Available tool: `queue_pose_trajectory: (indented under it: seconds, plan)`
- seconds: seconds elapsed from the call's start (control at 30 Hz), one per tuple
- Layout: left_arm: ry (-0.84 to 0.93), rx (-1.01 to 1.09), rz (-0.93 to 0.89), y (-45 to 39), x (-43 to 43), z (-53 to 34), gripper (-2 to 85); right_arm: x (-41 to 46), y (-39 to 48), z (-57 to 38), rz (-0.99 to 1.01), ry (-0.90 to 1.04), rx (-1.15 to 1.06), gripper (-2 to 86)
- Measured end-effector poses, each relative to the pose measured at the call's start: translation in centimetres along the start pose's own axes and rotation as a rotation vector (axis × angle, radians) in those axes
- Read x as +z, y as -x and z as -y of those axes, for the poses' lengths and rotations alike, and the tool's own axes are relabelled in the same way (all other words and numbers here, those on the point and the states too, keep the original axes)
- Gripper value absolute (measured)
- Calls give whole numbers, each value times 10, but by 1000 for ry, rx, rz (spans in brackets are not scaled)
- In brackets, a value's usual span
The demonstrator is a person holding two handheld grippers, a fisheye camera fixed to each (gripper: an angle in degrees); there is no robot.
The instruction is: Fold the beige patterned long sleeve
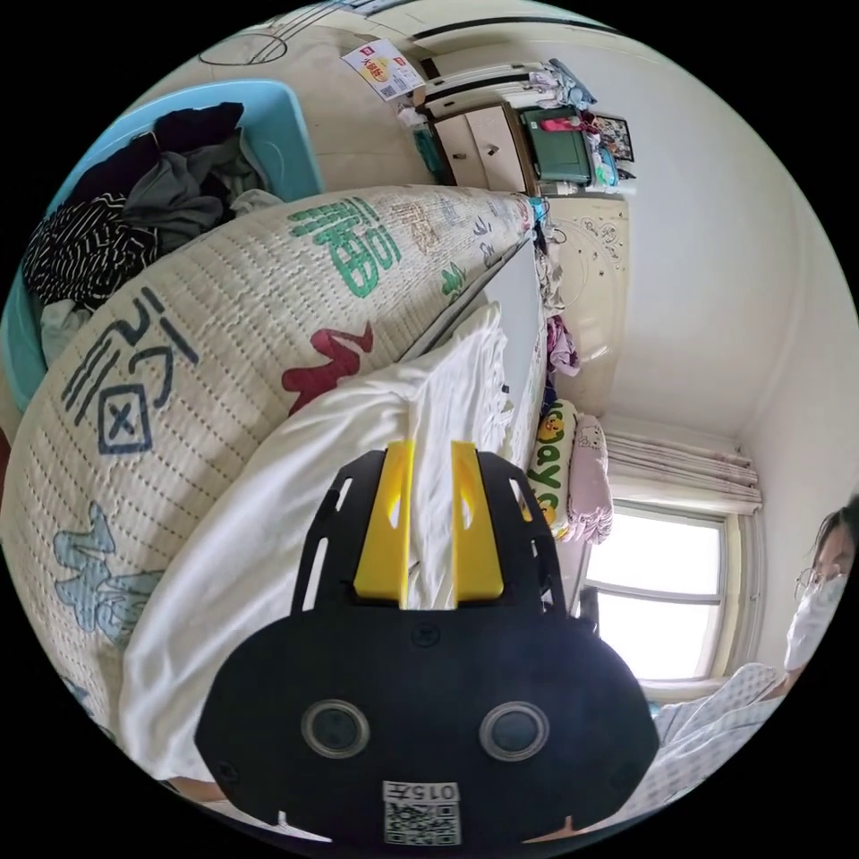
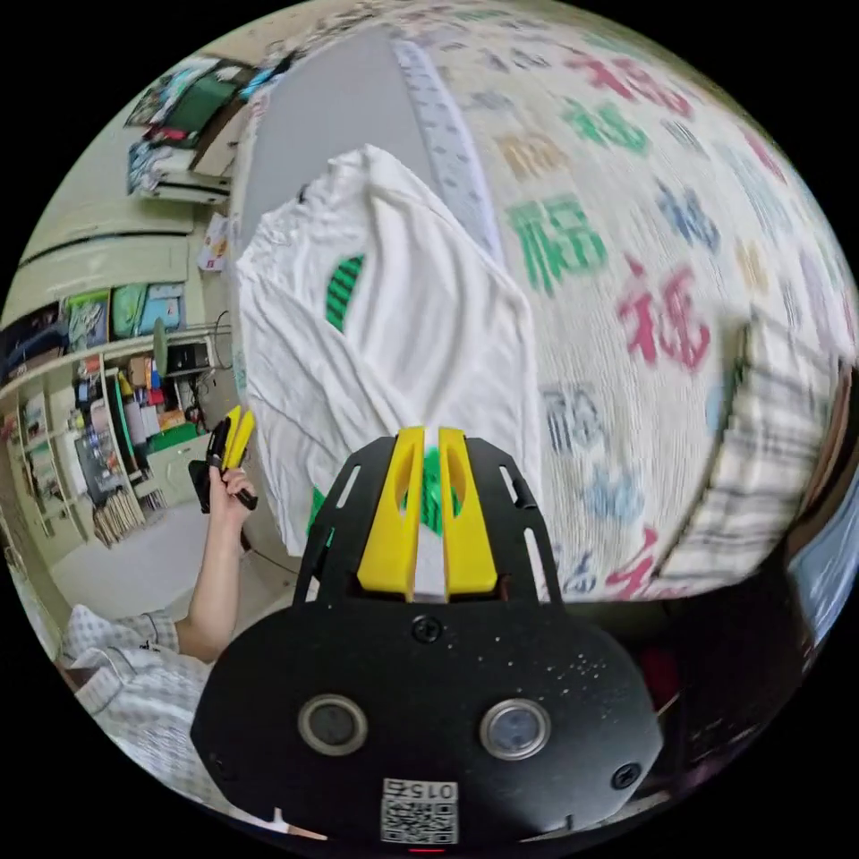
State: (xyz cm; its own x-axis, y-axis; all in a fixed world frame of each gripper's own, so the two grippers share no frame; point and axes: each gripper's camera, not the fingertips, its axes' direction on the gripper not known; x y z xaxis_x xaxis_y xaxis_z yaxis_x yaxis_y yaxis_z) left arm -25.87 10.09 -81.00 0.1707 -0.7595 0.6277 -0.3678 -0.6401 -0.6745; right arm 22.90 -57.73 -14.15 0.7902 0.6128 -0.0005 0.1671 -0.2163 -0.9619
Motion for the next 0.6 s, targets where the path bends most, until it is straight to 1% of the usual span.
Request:
queue_pose_trajectory:
  seconds: [0.03, 0.07, 0.1, 0.13, 0.17, 0.2, 0.23, 0.27, 0.3, 0.33, 0.43, 0.6]
  plan:
    - [5, -4, -2, -2, 0, 6, 70, -17, 39, 54, -35, -8, -80, 12]
    - [9, 2, 0, -5, 0, 11, 70, -25, 59, 81, -50, -12, -104, 9]
    - [12, 9, 4, -7, 0, 14, 69, -41, 98, 135, -69, -18, -143, 3]
    - [21, 26, 16, -12, -1, 19, 69, -57, 139, 186, -83, -10, -160, 0]
    - [32, 42, 26, -16, -1, 24, 69, -64, 160, 209, -89, -1, -157, -1]
    - [36, 49, 29, -17, -1, 26, 70, -82, 204, 248, -89, 5, -143, -2]
    - [39, 61, 30, -20, -1, 29, 69, -102, 255, 274, -48, -27, -163, -3]
    - [43, 67, 32, -22, -2, 32, 69, -112, 281, 282, -11, -52, -199, -4]
    - [44, 67, 33, -22, -3, 32, 69, -124, 335, 292, 47, -74, -291, -4]
    - [41, 62, 32, -22, -6, 33, 69, -129, 383, 298, 40, -55, -370, -5]
    - [40, 68, 32, -21, -11, 32, 69, -130, 467, 301, -65, -63, -473, -5]
    - [52, 56, 32, -10, -15, 27, 70, -115, 518, 314, 2, -28, -560, -2]
